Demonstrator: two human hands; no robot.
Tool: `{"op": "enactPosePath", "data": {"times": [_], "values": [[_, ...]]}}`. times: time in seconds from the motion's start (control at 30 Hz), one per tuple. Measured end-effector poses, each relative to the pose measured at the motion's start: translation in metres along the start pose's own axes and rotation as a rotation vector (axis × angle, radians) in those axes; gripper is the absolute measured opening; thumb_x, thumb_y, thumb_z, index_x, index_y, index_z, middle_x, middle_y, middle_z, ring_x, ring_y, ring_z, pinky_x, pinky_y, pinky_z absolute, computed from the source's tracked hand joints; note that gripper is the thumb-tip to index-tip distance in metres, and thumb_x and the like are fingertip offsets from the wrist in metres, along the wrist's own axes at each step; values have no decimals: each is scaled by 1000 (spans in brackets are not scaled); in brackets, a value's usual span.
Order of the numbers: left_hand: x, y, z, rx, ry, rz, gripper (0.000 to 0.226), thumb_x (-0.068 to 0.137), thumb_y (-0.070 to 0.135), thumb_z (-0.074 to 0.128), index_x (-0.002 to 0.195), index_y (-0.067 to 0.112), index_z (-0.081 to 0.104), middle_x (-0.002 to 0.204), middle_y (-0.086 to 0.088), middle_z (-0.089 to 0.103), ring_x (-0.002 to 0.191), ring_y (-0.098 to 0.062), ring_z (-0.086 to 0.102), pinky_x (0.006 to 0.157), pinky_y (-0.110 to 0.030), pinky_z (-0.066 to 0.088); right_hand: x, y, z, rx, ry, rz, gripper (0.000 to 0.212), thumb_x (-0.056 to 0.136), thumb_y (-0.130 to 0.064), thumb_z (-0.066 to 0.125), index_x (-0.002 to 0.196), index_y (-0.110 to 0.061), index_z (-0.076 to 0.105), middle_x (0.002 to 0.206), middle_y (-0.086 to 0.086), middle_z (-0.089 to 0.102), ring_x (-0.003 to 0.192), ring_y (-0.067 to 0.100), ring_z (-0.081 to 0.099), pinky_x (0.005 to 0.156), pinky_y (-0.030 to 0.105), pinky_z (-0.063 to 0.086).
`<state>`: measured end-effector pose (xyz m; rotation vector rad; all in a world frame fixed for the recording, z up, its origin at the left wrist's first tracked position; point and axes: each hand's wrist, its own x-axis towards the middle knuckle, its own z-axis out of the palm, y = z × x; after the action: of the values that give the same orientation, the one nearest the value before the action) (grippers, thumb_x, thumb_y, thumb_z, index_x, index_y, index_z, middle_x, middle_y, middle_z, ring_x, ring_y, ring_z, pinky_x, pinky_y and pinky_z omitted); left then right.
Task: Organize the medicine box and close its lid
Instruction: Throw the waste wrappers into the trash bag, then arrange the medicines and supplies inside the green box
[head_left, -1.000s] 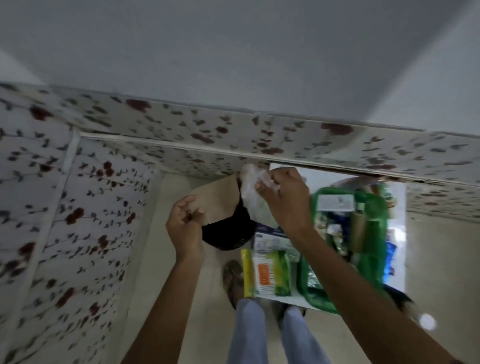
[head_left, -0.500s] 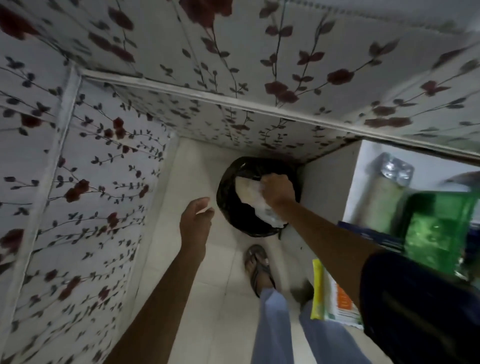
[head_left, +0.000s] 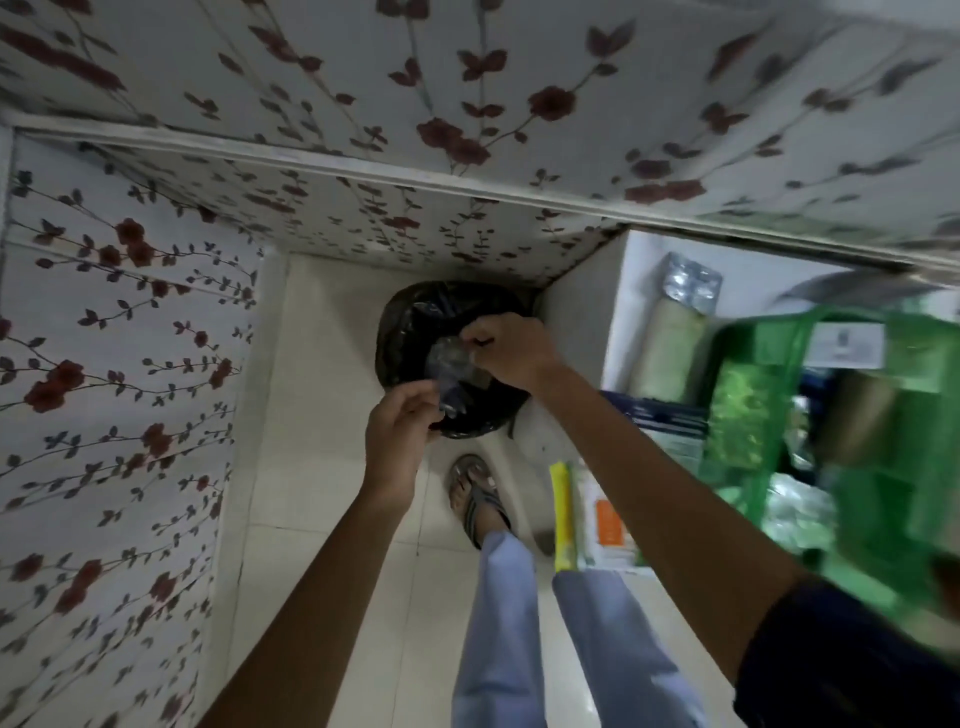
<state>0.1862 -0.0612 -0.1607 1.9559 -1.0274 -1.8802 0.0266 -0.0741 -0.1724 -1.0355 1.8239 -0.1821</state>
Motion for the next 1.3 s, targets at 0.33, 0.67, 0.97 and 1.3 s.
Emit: {"op": "enactPosePath", "data": {"times": [0.33,0.67,0.97,1.3], "values": [[-96,-12,84,402,-154,50,46,78,16,70,120,6,53,114,-10,61,107,-27,58,95,-41,48,-207,42,-131,760,306,-62,24,86,-1,56,86,-23,66,82,6,65,76,16,61,81,31,51],[-124,-34,121,208,-38,-18,48,62,14,84,104,0,63,105,-22,70,97,-36,67,89,-54,52,-256,99,-134,786,291,-41,22,87,-1,54,90,-20,66,83,7,64,79,17,59,76,24,50],[-129,-40,120,222,15,53,34,71,10,76,102,4,65,105,-20,70,97,-34,66,91,-53,51,-178,60,-111,-210,198,-347,33,86,-6,51,117,-11,61,116,15,66,107,30,59,91,36,48],[-138,-49,114,132,-16,59,33,75,-7,67,107,0,61,111,-25,66,101,-39,63,92,-52,51,-126,57,-80,-893,-19,-350,28,85,-12,54,112,-7,54,123,18,51,120,36,39,95,44,36]]}}
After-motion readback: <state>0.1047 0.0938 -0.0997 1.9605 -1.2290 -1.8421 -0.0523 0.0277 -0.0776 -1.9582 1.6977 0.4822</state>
